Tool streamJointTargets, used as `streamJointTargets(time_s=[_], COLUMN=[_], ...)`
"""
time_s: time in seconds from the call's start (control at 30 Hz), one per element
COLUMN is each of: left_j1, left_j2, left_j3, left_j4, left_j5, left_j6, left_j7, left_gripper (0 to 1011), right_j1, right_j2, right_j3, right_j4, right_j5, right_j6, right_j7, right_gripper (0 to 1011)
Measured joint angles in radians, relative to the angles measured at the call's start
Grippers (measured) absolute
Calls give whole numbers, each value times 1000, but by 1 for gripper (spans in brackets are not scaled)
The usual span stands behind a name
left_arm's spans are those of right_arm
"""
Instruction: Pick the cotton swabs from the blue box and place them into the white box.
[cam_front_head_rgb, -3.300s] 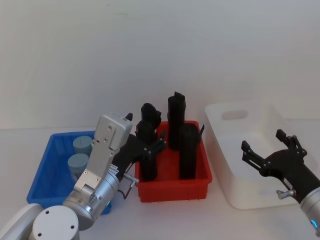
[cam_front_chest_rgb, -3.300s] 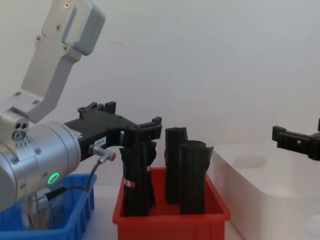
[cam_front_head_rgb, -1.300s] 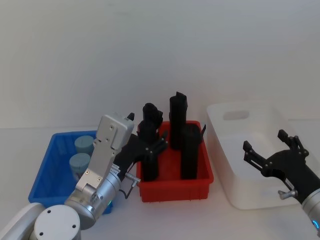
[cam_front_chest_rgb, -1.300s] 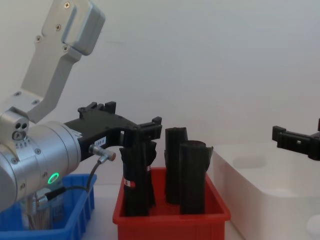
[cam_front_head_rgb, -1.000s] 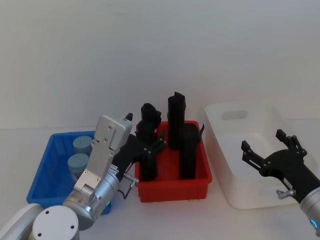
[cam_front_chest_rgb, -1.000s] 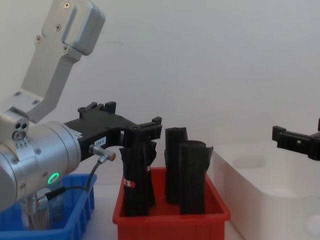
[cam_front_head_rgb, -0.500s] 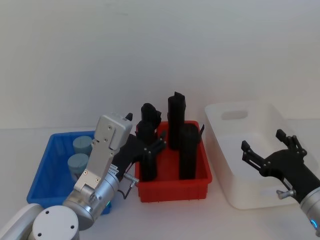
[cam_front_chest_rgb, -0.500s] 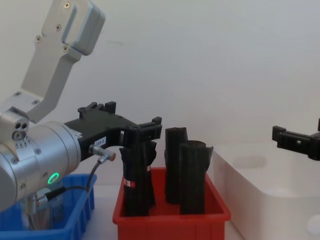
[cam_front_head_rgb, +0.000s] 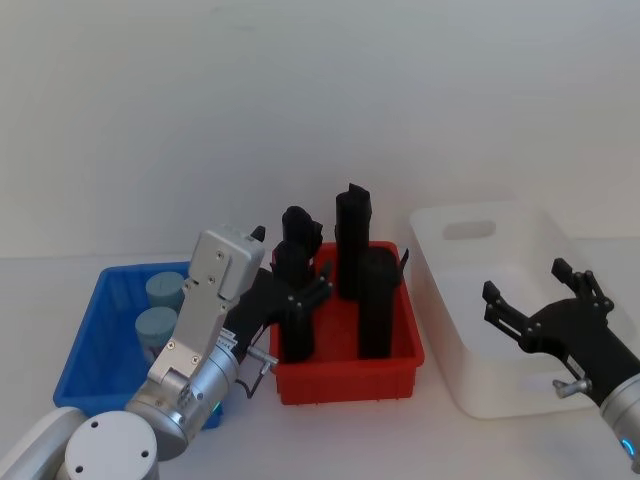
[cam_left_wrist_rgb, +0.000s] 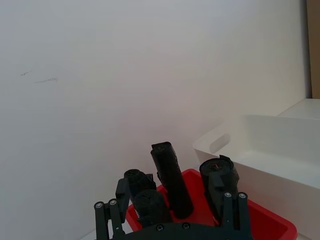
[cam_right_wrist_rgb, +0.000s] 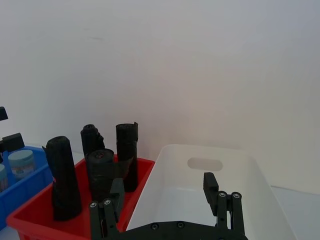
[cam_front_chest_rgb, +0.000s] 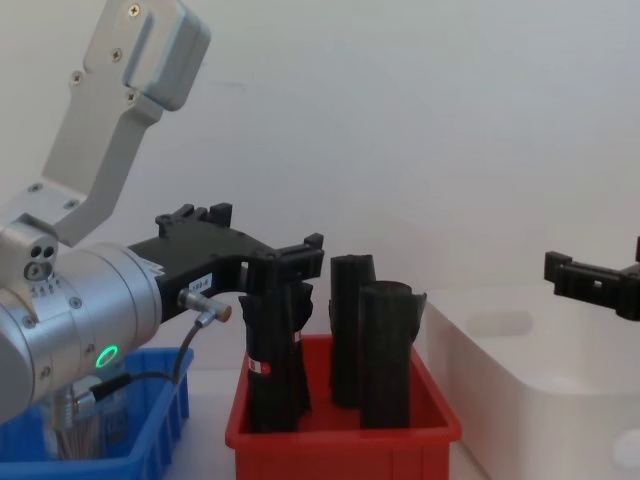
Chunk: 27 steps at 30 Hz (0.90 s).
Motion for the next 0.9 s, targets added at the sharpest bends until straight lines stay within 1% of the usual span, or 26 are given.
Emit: streamJointTargets(time_s=[0.2, 0.37, 0.53, 0.57, 0.63, 0.67, 0.83, 0.9], left_j1=[0, 0, 0, 0, 0, 0, 0, 0], left_j2=[0, 0, 0, 0, 0, 0, 0, 0], left_j3=[0, 0, 0, 0, 0, 0, 0, 0], left_j4=[0, 0, 0, 0, 0, 0, 0, 0], left_j5=[0, 0, 0, 0, 0, 0, 0, 0], left_j6=[0, 0, 0, 0, 0, 0, 0, 0], left_j7=[0, 0, 0, 0, 0, 0, 0, 0], left_gripper=[1004, 1004, 1004, 1004, 1004, 1004, 1004, 1004], right_j1=[12, 37, 76, 90, 104, 120, 160, 177], right_j2=[-4, -12, -27, -33, -39, -45, -62, -69], right_j3=[0, -3, -11, -15, -18, -23, -35, -40], right_j4=[3, 13, 36, 45, 55, 66, 91, 100], right_j5=[-11, -33, -66, -81, -95, -110, -146, -162], right_j6=[16, 44, 74, 86, 98, 114, 162, 194], right_j7=[3, 30, 71, 91, 107, 127, 178, 203], right_gripper=[1001, 1001, 1001, 1001, 1001, 1001, 1001, 1001])
